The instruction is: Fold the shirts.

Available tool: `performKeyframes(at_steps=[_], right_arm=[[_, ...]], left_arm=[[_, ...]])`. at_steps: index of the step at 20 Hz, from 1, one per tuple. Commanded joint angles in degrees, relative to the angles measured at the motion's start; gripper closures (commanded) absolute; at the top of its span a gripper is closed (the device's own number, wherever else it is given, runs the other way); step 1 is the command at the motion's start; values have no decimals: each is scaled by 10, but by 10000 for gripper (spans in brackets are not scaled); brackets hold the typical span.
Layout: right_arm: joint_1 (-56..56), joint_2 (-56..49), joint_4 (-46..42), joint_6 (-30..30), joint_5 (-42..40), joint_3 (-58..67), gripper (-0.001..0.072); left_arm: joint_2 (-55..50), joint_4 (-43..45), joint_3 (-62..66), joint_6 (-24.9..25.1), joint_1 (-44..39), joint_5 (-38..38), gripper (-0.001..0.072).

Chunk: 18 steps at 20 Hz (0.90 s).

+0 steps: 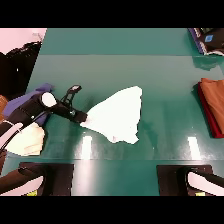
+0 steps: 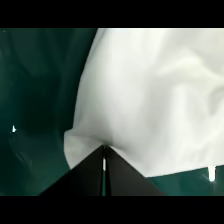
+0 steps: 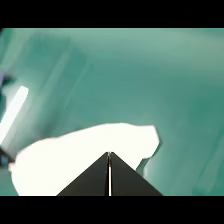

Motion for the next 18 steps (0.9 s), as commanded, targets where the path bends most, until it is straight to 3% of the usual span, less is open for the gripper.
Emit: performKeyframes(at_steps=[1, 5, 6, 7, 8, 13, 18], right_arm=[[2, -63, 0, 0, 69, 0, 693], [32, -157, -66, 2, 78, 0, 678], [43, -186, -103, 6, 80, 0, 457], [51, -212, -129, 12, 80, 0, 173], [58, -242, -144, 21, 79, 0, 111], [89, -369, -85, 42, 28, 0, 143], [140, -432, -44, 41, -51, 0, 144]], left_arm=[[3, 78, 79, -4, 0, -23, 685], [2, 128, 194, -4, 0, -37, 685], [2, 131, 210, -4, 0, -35, 685], [2, 131, 221, -4, 0, -32, 685], [2, 131, 224, -4, 0, -32, 685], [0, 129, 224, -6, 0, -33, 685], [0, 129, 224, -21, 0, -27, 684]])
